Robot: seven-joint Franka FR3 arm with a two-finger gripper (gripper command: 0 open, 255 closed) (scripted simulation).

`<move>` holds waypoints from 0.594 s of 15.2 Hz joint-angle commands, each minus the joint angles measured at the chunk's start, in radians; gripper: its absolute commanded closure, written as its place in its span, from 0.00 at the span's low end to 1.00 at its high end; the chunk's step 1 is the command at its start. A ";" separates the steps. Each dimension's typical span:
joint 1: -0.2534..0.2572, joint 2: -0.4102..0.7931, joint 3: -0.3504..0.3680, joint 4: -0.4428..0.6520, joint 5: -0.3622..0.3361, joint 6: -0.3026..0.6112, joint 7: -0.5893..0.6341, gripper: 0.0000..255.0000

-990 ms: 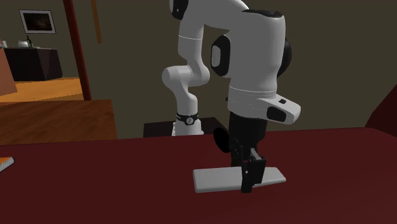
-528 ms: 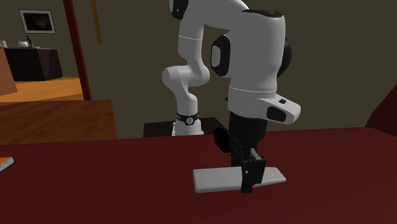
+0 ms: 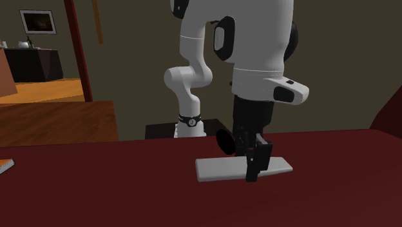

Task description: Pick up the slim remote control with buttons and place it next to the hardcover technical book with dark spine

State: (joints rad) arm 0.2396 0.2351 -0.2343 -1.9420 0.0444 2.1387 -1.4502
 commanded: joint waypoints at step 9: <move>0.004 -0.059 -0.004 0.064 -0.017 -0.122 0.010 1.00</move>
State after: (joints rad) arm 0.2419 0.1778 -0.2392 -1.8898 0.0280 2.0310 -1.4434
